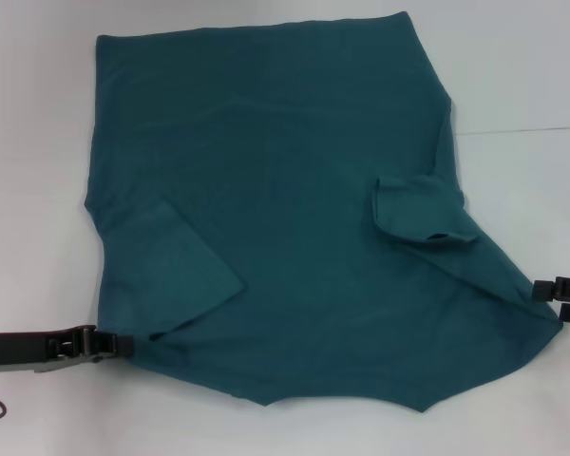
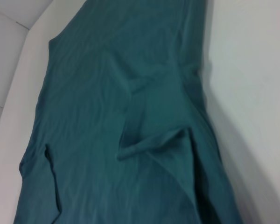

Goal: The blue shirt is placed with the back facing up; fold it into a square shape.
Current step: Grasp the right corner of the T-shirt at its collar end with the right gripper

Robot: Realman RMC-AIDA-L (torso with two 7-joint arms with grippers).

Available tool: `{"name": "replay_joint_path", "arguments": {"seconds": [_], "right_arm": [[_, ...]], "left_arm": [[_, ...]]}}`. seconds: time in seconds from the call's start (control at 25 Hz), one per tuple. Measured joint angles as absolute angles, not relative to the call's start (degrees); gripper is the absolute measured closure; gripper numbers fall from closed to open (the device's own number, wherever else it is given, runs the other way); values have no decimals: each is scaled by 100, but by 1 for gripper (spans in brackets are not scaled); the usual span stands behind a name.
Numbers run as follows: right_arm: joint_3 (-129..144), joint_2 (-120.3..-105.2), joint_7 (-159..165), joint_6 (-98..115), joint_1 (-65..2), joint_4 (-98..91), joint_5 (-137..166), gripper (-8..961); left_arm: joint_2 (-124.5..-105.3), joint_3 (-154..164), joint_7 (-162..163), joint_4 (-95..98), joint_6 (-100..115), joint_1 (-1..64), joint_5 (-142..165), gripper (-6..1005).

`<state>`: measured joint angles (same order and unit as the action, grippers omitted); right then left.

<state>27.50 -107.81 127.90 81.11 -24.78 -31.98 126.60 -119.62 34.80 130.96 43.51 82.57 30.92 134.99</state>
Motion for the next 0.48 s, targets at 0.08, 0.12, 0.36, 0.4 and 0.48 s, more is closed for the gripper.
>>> {"name": "replay_joint_path", "arguments": {"seconds": [0.08, 0.12, 0.36, 0.4, 0.48], "right_arm": [[2751, -10786, 12791, 8106, -2468, -3194, 12675, 69], [2751, -10792, 12791, 8103, -2469, -3192, 12700, 70], [2715, -10815, 12793, 8114, -2476, -3208, 12792, 94], [2713, -10816, 12793, 8112, -2473, -3210, 12791, 103], [2725, -10821, 12792, 8100, -2475, -3201, 12790, 123]], "left_arm": [[-11962, 3481, 13095, 4351, 8254, 3093, 13499, 949], [-11962, 3481, 13095, 4351, 8252, 3093, 13499, 949], [-11962, 3480, 13085, 4351, 8240, 3094, 13499, 949], [-11962, 3481, 13081, 4351, 8239, 3094, 13499, 949], [-11965, 3481, 13071, 4351, 8236, 3094, 13491, 949]]}}
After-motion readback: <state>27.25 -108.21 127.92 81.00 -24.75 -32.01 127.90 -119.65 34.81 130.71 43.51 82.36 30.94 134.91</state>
